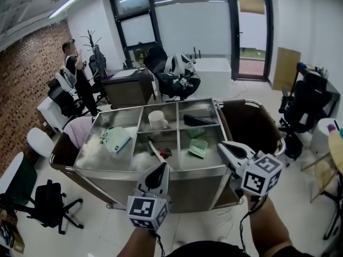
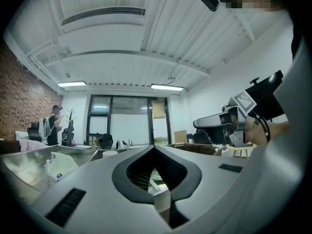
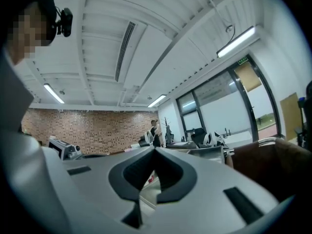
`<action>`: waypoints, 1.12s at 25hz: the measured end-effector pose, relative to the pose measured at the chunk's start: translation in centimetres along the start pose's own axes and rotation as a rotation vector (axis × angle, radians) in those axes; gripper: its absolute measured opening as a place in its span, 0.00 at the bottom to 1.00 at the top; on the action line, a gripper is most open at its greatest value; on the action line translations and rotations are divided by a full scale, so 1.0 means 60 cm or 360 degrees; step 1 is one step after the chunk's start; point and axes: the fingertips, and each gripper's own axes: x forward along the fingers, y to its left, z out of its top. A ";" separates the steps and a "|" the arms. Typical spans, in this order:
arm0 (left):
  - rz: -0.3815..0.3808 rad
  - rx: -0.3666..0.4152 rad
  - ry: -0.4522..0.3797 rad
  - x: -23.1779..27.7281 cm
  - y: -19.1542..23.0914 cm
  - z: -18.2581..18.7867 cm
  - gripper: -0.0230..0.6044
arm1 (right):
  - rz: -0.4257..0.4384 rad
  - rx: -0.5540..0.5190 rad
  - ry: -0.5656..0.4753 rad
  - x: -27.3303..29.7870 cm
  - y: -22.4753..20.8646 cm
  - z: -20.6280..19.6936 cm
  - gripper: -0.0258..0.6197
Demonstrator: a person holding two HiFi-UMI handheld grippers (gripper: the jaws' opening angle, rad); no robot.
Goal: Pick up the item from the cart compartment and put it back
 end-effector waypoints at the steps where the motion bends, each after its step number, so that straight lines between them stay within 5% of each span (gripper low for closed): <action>1: -0.0002 -0.0001 -0.0001 -0.001 0.000 0.000 0.04 | -0.0002 0.0018 -0.0028 -0.013 0.004 0.001 0.07; 7: 0.0002 0.0001 -0.0012 -0.008 0.000 0.001 0.04 | -0.0065 0.0088 -0.0167 -0.082 0.007 -0.008 0.07; 18: -0.0009 -0.0005 -0.0019 -0.012 -0.006 0.004 0.04 | -0.0196 0.0065 -0.0001 -0.085 -0.019 -0.100 0.07; 28: -0.0022 -0.0012 -0.0001 -0.013 -0.012 -0.001 0.04 | -0.0182 0.0041 0.0012 -0.080 -0.010 -0.100 0.07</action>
